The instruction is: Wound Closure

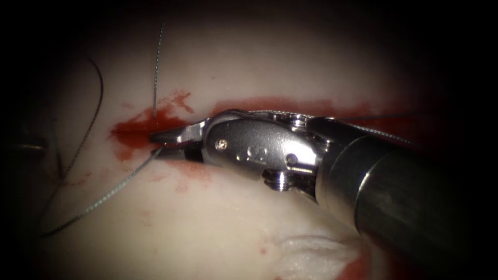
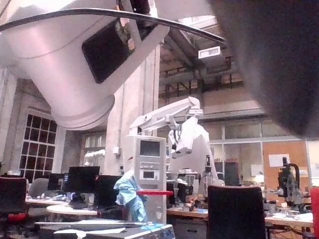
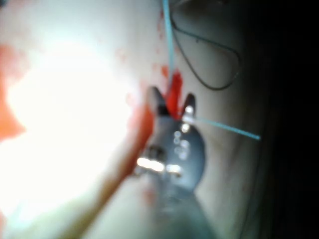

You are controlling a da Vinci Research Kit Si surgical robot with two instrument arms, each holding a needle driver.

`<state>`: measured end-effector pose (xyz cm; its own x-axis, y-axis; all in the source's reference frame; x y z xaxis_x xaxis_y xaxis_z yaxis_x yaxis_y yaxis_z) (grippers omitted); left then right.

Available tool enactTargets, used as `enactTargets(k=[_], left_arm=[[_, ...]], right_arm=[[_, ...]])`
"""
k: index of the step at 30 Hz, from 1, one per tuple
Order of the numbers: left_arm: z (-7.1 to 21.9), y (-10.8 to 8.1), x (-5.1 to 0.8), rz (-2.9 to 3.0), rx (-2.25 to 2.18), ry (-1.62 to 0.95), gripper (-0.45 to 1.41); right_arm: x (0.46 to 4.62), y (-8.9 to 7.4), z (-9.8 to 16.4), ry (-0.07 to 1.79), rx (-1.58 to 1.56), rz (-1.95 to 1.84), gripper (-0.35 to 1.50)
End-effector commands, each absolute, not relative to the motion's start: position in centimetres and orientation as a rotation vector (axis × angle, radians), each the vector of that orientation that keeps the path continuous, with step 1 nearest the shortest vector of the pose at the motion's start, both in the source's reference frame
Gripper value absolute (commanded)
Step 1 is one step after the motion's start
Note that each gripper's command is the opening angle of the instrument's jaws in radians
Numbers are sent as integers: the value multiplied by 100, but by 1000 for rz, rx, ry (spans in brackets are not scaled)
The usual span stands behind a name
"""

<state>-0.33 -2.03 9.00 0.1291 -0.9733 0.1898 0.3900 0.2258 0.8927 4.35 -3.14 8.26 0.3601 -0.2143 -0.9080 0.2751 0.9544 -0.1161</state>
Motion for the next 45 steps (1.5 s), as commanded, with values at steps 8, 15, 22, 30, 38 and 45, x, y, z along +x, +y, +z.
enactTargets(k=[8,15,22,30,38,45], left_arm=[[899,-189,-33,-1165,780,-948,-45],[899,-188,-32,-1170,781,-947,-45],[899,-188,-32,-1172,778,-947,-45],[899,-188,-32,-1172,778,-947,-45],[899,-189,-33,-1172,778,-947,-45],[900,-190,-34,-1174,772,-948,-45]], right_arm=[[409,-303,796,1088,413,-281,-35],[350,-330,778,959,627,-155,-35],[264,-360,771,707,1000,11,-35],[217,-363,764,643,1001,36,-35],[234,-302,716,847,756,148,135],[244,-244,658,928,626,319,46]])
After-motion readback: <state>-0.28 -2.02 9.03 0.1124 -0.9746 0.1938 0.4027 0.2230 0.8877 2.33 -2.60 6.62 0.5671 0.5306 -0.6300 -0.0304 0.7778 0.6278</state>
